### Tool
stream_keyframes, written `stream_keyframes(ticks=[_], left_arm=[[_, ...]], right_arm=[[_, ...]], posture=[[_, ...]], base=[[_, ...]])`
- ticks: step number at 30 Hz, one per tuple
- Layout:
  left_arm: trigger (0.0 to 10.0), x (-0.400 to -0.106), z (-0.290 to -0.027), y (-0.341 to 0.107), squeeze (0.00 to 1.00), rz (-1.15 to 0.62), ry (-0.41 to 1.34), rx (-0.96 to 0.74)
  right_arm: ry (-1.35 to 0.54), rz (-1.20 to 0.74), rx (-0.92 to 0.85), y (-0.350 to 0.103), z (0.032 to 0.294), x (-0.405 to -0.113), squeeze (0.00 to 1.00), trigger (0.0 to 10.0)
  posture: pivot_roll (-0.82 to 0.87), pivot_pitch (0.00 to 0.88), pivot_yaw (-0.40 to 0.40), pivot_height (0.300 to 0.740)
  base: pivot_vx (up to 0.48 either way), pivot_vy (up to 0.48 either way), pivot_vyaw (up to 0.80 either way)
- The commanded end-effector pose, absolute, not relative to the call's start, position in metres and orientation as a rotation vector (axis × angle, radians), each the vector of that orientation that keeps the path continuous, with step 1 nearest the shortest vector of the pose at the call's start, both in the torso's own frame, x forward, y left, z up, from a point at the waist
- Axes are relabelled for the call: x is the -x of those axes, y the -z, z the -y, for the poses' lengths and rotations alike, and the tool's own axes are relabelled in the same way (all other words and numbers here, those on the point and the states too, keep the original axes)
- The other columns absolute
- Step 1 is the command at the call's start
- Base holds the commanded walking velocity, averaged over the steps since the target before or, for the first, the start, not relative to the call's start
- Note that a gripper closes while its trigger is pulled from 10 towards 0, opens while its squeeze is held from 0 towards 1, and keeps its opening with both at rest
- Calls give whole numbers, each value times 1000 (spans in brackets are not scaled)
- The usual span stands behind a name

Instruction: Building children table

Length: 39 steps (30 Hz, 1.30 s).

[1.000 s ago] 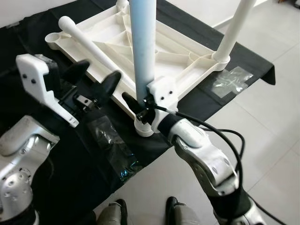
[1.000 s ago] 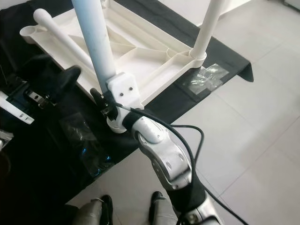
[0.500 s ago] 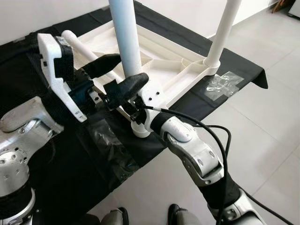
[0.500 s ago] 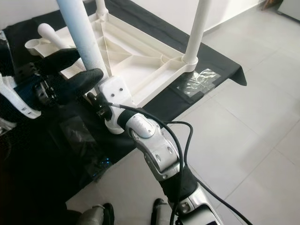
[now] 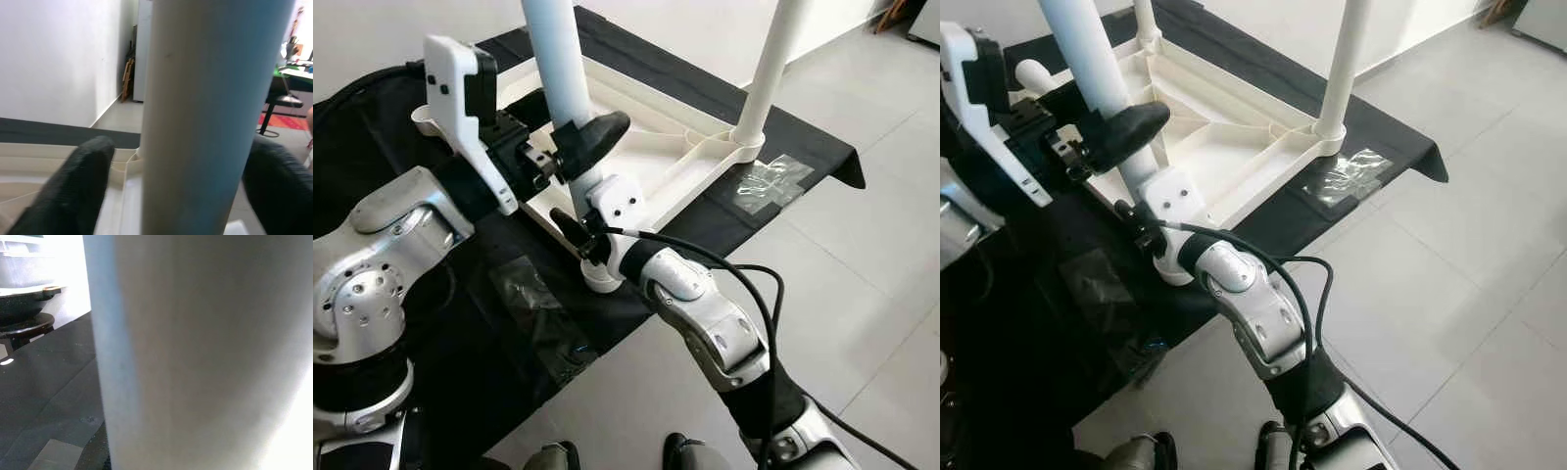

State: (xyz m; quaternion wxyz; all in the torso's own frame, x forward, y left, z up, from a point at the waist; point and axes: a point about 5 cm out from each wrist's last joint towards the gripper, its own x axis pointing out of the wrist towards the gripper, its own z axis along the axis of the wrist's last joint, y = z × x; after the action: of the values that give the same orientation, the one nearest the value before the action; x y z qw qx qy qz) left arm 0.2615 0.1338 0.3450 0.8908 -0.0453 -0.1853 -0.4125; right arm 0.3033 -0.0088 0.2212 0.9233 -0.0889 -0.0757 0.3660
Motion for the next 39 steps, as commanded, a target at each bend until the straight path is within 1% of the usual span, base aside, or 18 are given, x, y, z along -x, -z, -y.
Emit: stream_keyframes(ticks=[1, 10, 18, 19, 20, 21, 22, 23, 24, 25, 26, 27, 28, 29, 30, 31, 37, 39], left_arm=[[0, -262, -130, -346, 0, 385, 867, 78], [0, -262, -126, -344, 0, 350, 890, 69], [0, -261, -121, -344, 0, 339, 912, 62], [0, -261, -118, -344, 0, 336, 922, 63], [0, -261, -118, -344, 0, 336, 922, 63], [0, -261, -117, -344, 0, 335, 925, 62], [0, -260, -115, -344, 0, 336, 932, 62], [0, -260, -114, -344, 0, 336, 933, 63], [0, -260, -113, -344, 0, 334, 939, 65], [0, -260, -113, -344, 0, 334, 939, 65], [0, -260, -111, -344, 0, 333, 943, 67], [0, -260, -111, -344, 0, 332, 945, 68], [0, -260, -109, -344, 0, 331, 952, 69], [0, -260, -107, -344, 0, 330, 957, 70], [0, -260, -106, -344, 0, 330, 962, 70], [0, -260, -105, -344, 0, 329, 966, 70], [0, -260, -102, -346, 0, 332, 978, 76], [0, -259, -101, -346, 0, 329, 989, 74]], right_arm=[[-813, 41, 200, -196, 0, -299, 0, 10000], [-816, 58, 196, -200, 2, -303, 0, 10000], [-927, 140, 173, -216, 5, -309, 0, 10000], [-1090, 163, 171, -226, 13, -310, 1000, 10000], [-1090, 163, 171, -226, 13, -310, 1000, 10000], [-1147, 175, 178, -229, 16, -310, 1000, 10000], [-1260, 206, 200, -238, 24, -310, 1000, 10000], [-1281, 212, 204, -240, 26, -310, 1000, 10000], [-1348, 227, 256, -245, 32, -311, 1000, 10000], [-1348, 227, 256, -245, 32, -311, 1000, 10000], [-1389, 234, 294, -248, 37, -312, 1000, 10000], [-1417, 239, 321, -250, 40, -313, 902, 10000], [-1467, 240, 356, -255, 47, -316, 902, 10000], [-1498, 244, 375, -259, 51, -318, 761, 10000], [-1519, 249, 398, -263, 55, -321, 490, 10000], [-1533, 254, 413, -266, 57, -324, 0, 10000], [-1606, 236, 469, -279, 63, -338, 0, 10000], [-1629, 231, 487, -287, 62, -346, 0, 10000]], posture=[[98, 197, 19, 740], [100, 186, 24, 740], [103, 184, 25, 740], [105, 187, 25, 740], [105, 187, 25, 740], [105, 187, 25, 740], [106, 186, 25, 740], [106, 186, 25, 740], [106, 186, 25, 740], [106, 186, 25, 740], [106, 186, 25, 740], [106, 186, 25, 740], [107, 188, 28, 740], [106, 188, 29, 740], [106, 190, 31, 740], [106, 190, 31, 740], [108, 193, 37, 740], [115, 203, 40, 740]], base=[[0, 0, 0], [0, 0, 0], [0, 0, 0], [0, 0, 0], [0, 0, 0], [0, 0, 0], [0, 0, 0], [0, 0, 0], [0, 0, 0], [0, 0, 0], [0, 0, 0], [0, 0, 0], [0, 0, 0], [0, 0, 0], [0, 0, 0], [0, 0, 0], [0, 0, 0], [0, 0, 0]])
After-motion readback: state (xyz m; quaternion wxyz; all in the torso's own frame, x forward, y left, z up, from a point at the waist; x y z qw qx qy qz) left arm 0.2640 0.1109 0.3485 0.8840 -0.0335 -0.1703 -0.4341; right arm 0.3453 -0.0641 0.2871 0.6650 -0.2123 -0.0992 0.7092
